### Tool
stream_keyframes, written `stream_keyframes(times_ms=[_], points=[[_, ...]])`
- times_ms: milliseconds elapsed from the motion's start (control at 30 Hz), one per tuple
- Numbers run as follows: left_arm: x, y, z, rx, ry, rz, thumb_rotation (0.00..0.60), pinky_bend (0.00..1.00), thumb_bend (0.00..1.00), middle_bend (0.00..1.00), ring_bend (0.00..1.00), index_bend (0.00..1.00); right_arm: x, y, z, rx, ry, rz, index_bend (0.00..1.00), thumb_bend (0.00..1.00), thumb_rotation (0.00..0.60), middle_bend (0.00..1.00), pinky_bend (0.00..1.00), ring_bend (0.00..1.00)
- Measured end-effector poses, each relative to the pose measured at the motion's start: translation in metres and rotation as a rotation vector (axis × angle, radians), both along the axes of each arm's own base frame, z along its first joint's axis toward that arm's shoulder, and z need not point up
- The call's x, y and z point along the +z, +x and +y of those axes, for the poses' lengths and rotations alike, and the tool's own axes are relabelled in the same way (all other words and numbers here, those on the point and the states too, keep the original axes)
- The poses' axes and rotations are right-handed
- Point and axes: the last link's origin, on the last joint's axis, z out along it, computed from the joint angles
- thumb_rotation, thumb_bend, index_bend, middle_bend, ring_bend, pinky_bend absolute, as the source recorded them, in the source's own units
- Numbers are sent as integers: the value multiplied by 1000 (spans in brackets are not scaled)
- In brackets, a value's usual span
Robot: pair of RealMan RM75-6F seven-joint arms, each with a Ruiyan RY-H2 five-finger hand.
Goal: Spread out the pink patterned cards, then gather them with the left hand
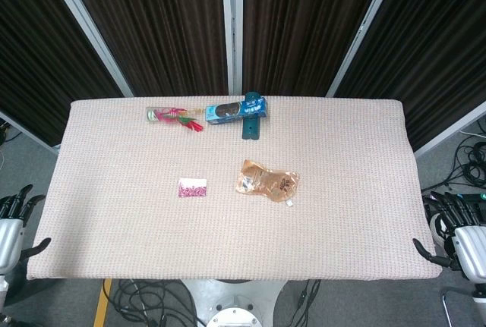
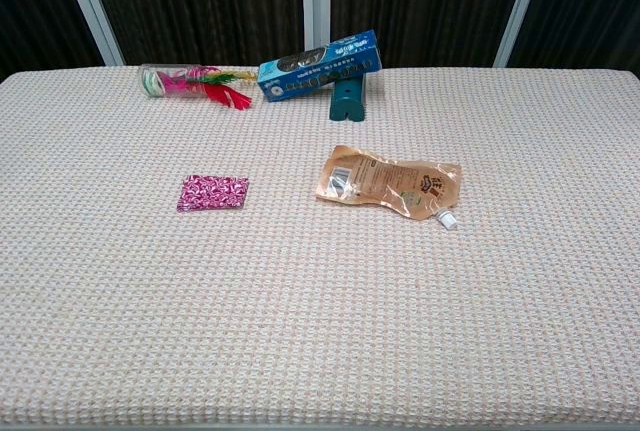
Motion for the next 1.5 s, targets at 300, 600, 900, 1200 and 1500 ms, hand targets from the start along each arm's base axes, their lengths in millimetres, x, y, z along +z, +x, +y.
stream_keyframes(times_ms=[300,600,900,1200,1500], points=[[1,0,1,-6,-1,-8,600,165,165,189,176,257,1,2,0,3,-11,0,134,218,396,82,0,0],[4,2,5,-16,5,-13,600,167,165,194,176,256,2,2,-2,4,-27,-5,134,219,394,82,0,0],[1,11,35,-104,-39,-12,600,556,191,424,431,274,4,8,-11,26,-37,5,135,219,422,82,0,0],[-23,40,110,-271,-189,-40,600,944,422,798,882,331,3,13,-16,31,-38,16,135,218,451,82,0,0],[-82,78,170,-347,-421,-18,600,977,570,886,929,324,2,14,-20,13,-34,24,135,220,456,84,0,0]])
